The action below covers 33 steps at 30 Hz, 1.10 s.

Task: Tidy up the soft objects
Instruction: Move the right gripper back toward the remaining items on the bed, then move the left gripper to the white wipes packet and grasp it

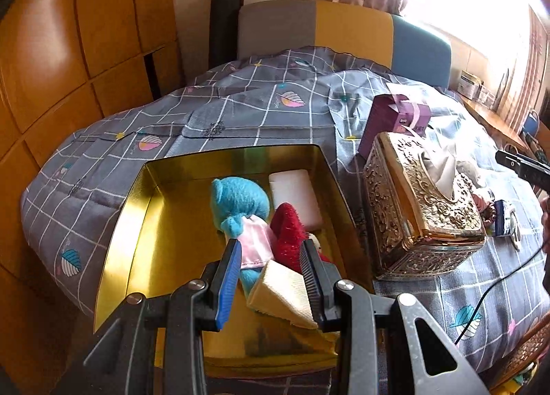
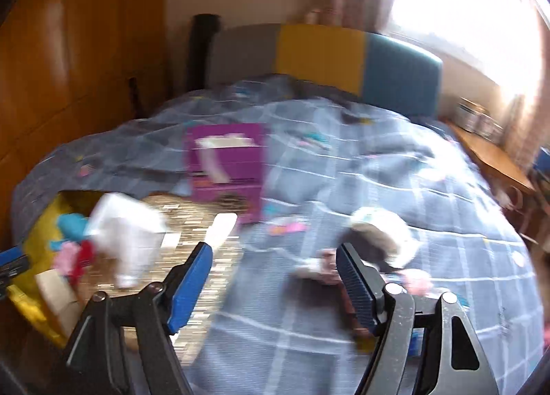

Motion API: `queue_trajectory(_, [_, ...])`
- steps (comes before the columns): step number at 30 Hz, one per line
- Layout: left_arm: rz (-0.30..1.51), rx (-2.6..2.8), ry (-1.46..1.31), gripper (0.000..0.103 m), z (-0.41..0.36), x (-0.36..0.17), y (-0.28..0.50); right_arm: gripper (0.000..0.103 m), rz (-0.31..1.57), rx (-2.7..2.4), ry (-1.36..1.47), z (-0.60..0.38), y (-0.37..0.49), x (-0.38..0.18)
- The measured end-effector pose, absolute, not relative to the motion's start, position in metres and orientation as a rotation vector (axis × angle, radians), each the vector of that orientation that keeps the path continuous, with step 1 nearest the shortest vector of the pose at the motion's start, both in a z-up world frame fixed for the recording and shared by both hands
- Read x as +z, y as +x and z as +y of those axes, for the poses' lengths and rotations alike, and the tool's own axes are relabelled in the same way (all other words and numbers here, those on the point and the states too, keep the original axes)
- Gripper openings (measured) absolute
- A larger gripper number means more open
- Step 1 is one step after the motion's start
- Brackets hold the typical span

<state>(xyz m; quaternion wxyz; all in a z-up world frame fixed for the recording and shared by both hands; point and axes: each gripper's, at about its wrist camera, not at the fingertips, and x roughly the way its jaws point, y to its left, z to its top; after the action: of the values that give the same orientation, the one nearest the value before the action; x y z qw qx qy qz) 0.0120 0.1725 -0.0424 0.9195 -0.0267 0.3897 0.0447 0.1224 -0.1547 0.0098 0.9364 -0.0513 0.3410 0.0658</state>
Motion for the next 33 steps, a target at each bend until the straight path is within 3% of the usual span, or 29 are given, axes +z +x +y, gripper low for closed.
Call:
queue_trajectory(14, [0.756,0.031,0.058,0.035,0.128,-0.016,0.022,0.078,0.814,-0.274,0.178,-0.325,0.155,-0.043])
queue_trajectory(33, [0.696,-0.121,0.207,0.035,0.05,0.014,0.043,0.082,0.823,-0.294,0.336,-0.348,0.152,-0.043])
